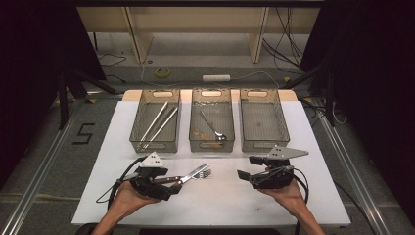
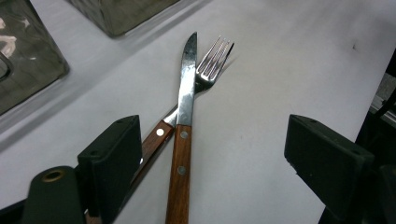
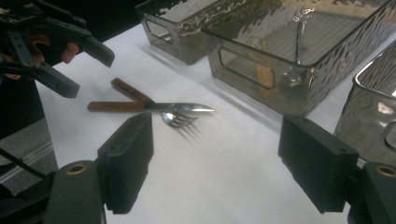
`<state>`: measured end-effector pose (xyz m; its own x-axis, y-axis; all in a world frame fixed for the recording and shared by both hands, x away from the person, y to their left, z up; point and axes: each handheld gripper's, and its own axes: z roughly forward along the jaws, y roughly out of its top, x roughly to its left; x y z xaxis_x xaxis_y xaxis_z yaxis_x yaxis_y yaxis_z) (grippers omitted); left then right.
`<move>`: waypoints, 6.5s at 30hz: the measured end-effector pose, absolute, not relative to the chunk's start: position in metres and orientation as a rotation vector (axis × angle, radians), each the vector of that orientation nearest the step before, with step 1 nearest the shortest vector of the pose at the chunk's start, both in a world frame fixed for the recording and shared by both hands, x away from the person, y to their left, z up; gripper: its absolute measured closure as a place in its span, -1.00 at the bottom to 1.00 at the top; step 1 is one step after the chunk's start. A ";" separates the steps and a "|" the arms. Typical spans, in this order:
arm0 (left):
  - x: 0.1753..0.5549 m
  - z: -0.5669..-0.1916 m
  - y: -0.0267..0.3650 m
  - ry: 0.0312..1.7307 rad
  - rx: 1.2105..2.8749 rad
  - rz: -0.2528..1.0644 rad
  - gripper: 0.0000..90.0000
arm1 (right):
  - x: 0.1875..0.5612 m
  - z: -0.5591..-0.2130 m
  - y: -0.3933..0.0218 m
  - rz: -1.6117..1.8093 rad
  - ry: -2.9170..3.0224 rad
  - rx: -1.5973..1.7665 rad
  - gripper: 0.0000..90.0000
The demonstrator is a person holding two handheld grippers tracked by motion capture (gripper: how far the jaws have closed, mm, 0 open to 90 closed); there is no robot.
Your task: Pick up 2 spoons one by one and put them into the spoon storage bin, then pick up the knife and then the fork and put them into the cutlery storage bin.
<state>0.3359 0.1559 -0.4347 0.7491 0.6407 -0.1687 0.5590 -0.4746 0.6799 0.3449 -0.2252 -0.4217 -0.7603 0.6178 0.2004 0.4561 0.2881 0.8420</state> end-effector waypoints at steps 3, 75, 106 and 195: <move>0.337 -0.435 0.155 0.905 2.219 0.138 -0.57 | 0.343 -0.423 -0.226 1.469 2.395 1.008 -0.40; 0.355 -0.465 0.139 0.908 2.618 0.101 0.67 | 0.332 -0.425 -0.220 1.423 2.441 0.963 -0.37; 0.351 -0.440 0.086 0.669 2.609 -0.090 0.67 | 0.306 -0.425 -0.155 1.242 2.609 0.458 -0.29; 0.350 -0.398 0.074 0.498 2.472 -0.044 -0.39 | 0.301 -0.450 -0.132 0.722 2.565 -0.093 0.72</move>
